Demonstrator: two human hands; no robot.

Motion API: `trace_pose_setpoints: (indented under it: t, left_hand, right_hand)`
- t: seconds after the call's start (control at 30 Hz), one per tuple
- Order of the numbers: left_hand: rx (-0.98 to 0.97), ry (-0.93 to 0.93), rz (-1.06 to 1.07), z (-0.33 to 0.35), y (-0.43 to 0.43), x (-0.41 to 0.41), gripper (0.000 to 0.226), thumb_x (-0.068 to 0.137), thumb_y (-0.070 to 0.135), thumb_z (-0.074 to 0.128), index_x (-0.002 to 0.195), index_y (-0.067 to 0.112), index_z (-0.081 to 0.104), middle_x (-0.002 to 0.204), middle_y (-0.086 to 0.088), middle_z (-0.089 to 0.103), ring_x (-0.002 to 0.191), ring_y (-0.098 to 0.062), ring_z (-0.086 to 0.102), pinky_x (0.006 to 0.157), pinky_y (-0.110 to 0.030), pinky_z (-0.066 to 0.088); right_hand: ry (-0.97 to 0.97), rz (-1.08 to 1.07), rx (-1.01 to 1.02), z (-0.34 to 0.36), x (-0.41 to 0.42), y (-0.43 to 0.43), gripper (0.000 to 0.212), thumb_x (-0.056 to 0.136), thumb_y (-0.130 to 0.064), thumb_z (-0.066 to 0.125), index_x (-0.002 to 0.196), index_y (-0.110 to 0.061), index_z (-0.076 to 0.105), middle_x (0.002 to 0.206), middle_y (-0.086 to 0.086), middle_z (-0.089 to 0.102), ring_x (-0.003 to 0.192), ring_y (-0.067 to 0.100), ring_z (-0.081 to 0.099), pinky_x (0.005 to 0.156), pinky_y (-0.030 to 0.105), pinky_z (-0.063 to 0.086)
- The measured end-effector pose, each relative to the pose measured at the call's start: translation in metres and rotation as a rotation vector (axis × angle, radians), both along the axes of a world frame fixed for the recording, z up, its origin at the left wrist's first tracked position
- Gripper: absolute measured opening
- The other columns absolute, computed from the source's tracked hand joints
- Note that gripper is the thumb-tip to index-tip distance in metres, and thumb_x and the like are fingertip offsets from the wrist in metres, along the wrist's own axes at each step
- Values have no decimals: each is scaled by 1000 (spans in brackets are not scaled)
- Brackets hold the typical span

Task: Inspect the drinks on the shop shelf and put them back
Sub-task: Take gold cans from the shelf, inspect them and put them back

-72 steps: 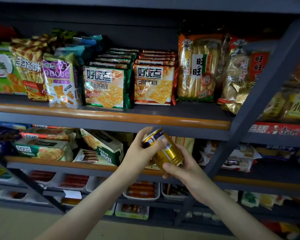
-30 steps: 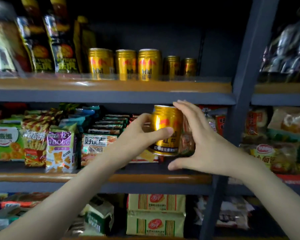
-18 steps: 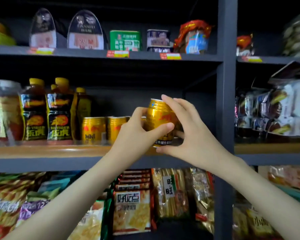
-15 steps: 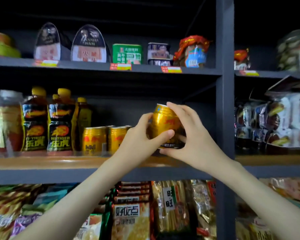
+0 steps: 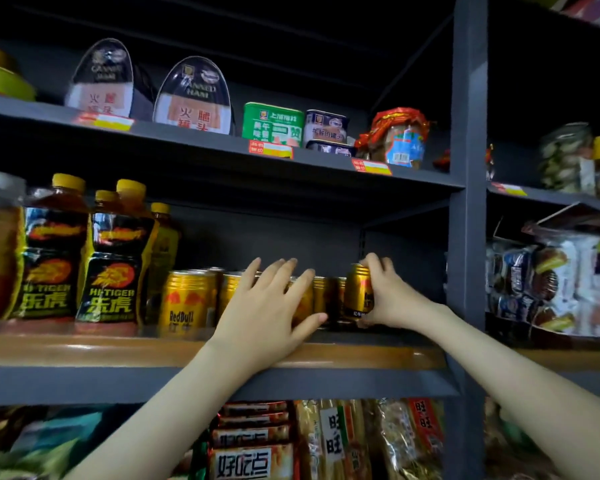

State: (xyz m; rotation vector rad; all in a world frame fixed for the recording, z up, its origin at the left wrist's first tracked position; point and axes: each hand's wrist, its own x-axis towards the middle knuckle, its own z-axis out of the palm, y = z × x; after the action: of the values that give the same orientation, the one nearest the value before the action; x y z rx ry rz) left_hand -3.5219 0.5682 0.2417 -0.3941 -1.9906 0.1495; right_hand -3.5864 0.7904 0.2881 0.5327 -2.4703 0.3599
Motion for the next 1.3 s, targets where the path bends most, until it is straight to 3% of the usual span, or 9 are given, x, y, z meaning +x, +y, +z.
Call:
trace_pose_setpoints:
  t: [0.17,0.37,0.43,0.5,0.63,0.8,0.93,1.13,1.3]
  left_hand:
    - [-15,39,-16,-3,-1,-3,63,93,58,31,129,16,60,127,-14,63,117,-28,60,103,-51,42]
    - [-25,61,-41,-4,-3,-8,62,93,56,31,129,15,59,129,-14,61,119,-29,59,105,-51,41]
    - [-24,68,-37,-5,-4,-9,61,93,56,31,130,15,59,129,-14,61,119,-29,58,106,-50,40]
    - [-23,69,-35,-5,-4,-10,61,93,55,32,130,15,58,129,-14,61,120,-29,58,106,-50,40]
    - [-19,86,-35,-5,-4,-11,58,92,54,34,128,16,60,123,-12,65,114,-27,61,104,-49,42]
    - [-13,98,-35,-5,-3,-9,57,92,53,35,127,16,61,117,-9,67,108,-26,64,102,-46,44]
    - [-19,92,-27,-4,-2,-8,57,92,52,34,128,16,60,117,-9,67,107,-26,64,102,-46,45]
    - [-4,93,-6,-5,-1,-7,55,93,52,35,128,17,59,115,-8,67,105,-25,65,101,-46,47]
    - [5,69,32,-5,0,-6,55,92,53,35,128,19,58,117,-6,66,107,-24,64,102,-44,45]
  right_hand:
    - [-108,-140,104,-2,-35,-9,93,63,-16,87,124,-28,18,137,11,24,101,27,54,78,39,56]
    - [-225,-207,169,-3,-66,-12,108,74,-16,80,145,-27,0,157,15,2,125,34,46,89,37,53]
    - [-251,-238,232,-1,-72,-10,113,78,-22,78,150,-28,-8,160,11,-11,139,37,31,103,43,45]
    - [-254,-266,297,0,-74,-10,115,81,-25,76,151,-31,-15,159,6,-23,148,34,1,116,47,27]
    - [-270,-321,355,4,-77,-11,111,85,-19,71,150,-34,-17,157,6,-29,146,30,-18,117,48,15]
    - [-235,-457,499,6,-77,-13,114,83,-37,72,148,-35,-22,155,-1,-33,144,27,-25,113,61,20]
    - [-246,-479,475,7,-79,-10,116,82,-40,73,148,-35,-23,157,0,-29,146,28,-19,112,59,25]
    - [-221,-261,370,6,-77,-15,119,81,-38,74,147,-36,-25,156,-2,-32,145,25,-23,116,59,14]
    - [-191,-8,369,7,-66,-33,111,86,-36,70,149,-33,-21,160,-2,-21,148,20,-14,119,47,6]
